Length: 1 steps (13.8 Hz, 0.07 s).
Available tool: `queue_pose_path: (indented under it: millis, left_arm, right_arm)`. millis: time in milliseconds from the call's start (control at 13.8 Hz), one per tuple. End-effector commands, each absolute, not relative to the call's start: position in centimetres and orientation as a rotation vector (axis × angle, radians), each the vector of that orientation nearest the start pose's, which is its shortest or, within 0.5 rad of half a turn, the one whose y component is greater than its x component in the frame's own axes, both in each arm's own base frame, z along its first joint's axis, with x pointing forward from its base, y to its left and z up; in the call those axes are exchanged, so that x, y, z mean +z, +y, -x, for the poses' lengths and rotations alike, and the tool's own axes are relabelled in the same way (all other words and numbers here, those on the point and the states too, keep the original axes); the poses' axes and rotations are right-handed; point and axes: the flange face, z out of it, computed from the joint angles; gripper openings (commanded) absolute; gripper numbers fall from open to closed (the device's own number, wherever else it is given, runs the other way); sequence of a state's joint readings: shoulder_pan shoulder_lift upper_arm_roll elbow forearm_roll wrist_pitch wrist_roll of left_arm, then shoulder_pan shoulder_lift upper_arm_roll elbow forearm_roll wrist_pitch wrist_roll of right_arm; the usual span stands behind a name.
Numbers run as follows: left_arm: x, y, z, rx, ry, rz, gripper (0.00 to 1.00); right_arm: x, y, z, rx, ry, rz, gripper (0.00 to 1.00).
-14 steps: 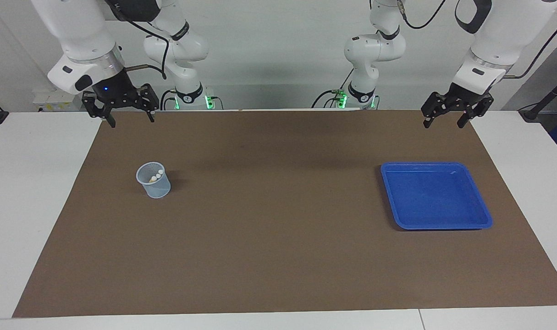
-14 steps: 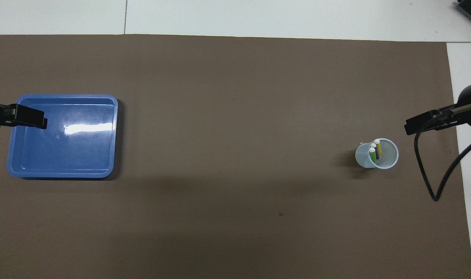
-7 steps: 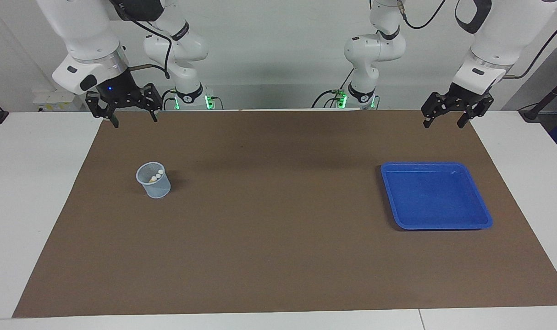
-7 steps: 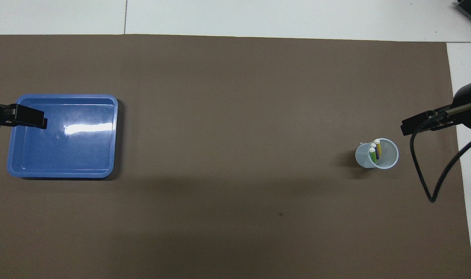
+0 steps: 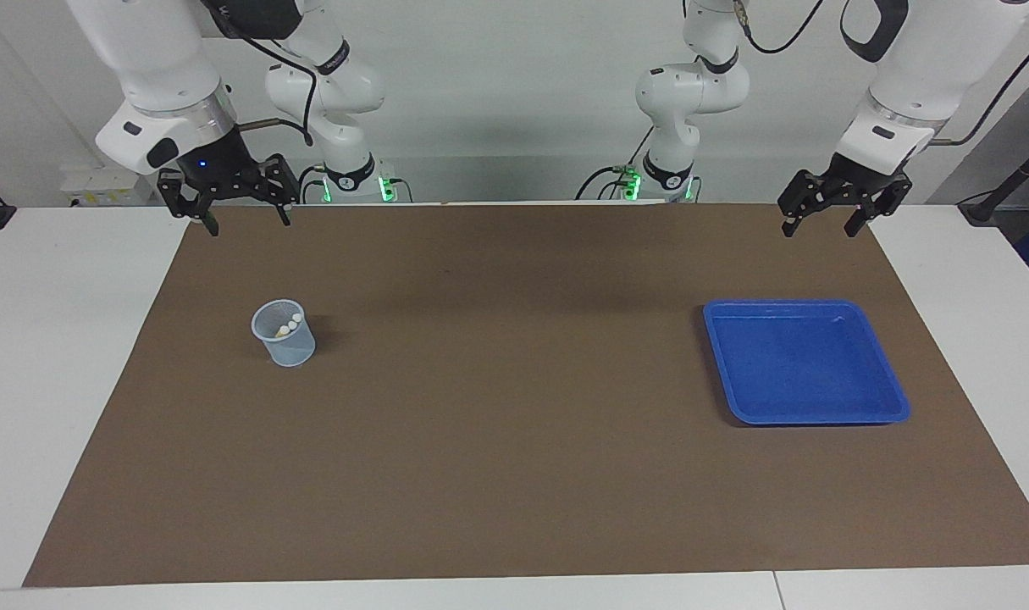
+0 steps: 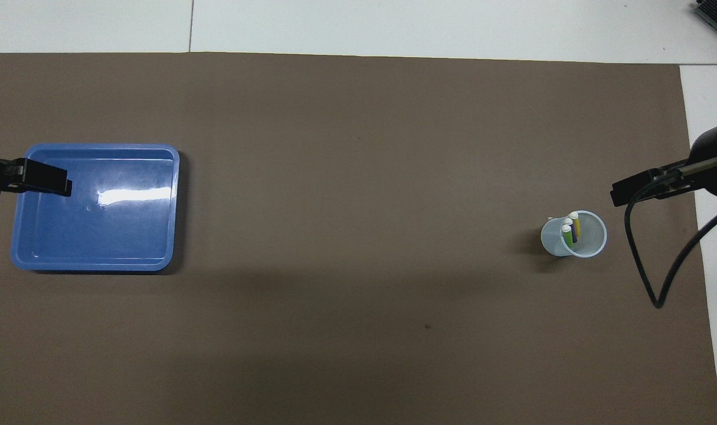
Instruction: Transfer and insert pens with both arms
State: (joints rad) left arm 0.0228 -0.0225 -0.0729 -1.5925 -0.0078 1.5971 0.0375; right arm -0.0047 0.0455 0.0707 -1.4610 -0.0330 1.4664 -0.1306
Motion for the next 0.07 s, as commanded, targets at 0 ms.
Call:
queue_pose_path:
  millis: [0]
  left_arm:
    - [63.11, -2.72, -54.42, -0.036, 0.134, 3.125, 1.00]
  right_arm:
    - [64.32, 3.24, -55.72, 0.074, -0.283, 3.166, 1.00]
